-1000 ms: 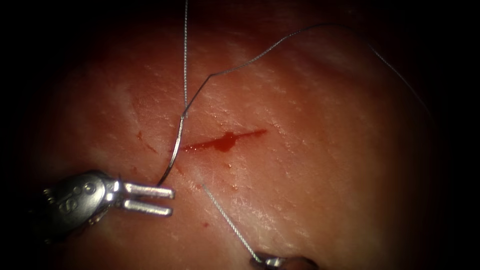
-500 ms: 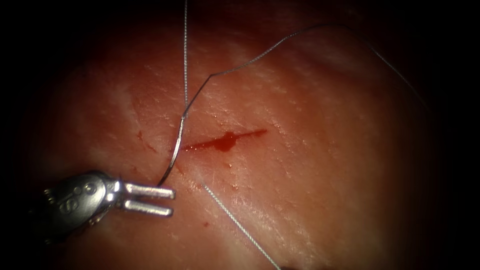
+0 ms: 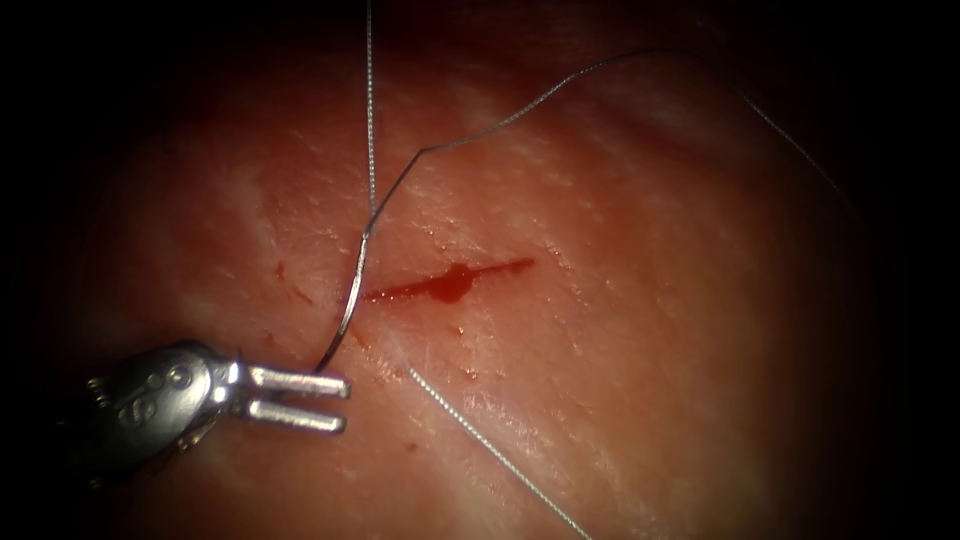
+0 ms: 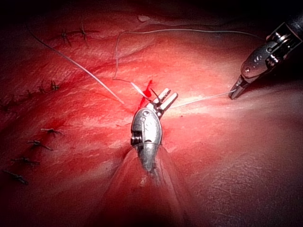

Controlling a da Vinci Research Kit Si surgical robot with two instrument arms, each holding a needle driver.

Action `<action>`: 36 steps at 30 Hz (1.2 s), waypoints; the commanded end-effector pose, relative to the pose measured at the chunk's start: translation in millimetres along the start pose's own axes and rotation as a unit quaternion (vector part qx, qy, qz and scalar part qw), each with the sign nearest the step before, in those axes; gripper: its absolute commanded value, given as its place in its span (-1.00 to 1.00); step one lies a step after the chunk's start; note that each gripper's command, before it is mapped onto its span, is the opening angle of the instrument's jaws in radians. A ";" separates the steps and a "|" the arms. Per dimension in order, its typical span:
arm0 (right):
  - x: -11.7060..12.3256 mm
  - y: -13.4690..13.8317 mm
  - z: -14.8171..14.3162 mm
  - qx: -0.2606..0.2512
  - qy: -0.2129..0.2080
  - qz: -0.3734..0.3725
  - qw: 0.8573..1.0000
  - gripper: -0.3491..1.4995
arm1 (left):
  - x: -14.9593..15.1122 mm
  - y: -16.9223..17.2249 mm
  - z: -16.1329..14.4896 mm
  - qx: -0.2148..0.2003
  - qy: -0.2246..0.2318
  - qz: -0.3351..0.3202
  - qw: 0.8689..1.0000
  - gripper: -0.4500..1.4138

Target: Wound Closure

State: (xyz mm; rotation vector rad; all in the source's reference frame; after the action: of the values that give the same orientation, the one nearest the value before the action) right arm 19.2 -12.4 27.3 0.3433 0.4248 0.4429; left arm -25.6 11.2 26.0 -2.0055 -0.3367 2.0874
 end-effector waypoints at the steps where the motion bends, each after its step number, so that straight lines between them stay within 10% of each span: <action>1: 0.1 -0.1 1.0 0.009 -0.011 -0.003 1.000 -1.00 | -0.6 -0.3 0.5 0.000 0.001 0.000 1.000 -1.00; 7: -0.2 0.0 1.3 0.007 -0.004 -0.005 1.000 -1.00 | -0.6 -0.2 0.4 -0.001 0.001 0.000 1.000 -1.00; 8: -0.3 0.2 1.4 0.002 -0.006 -0.004 1.000 0.02 | -0.6 -0.2 0.5 -0.001 0.001 0.000 1.000 -1.00; 9: -0.3 0.2 1.4 0.002 -0.006 -0.004 1.000 0.02 | -0.6 -0.2 0.5 -0.001 0.001 0.000 1.000 -1.00; 11: 0.0 1.3 0.5 -0.012 0.030 0.000 0.999 0.69 | -0.5 -0.2 0.4 -0.001 0.001 0.000 1.000 -1.00; 24: 7.2 11.5 -11.8 -0.076 0.231 0.049 0.969 0.93 | -0.5 -0.2 0.3 -0.001 0.001 0.000 1.000 -1.00; 36: 14.5 10.7 -7.1 -0.045 0.238 0.058 0.969 0.96 | -0.5 -0.2 0.0 -0.002 0.001 0.000 1.000 -1.00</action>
State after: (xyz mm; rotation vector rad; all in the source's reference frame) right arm 23.4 4.7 20.6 0.1758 0.8530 0.6637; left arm -25.2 11.2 25.8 -2.0079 -0.3416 2.0865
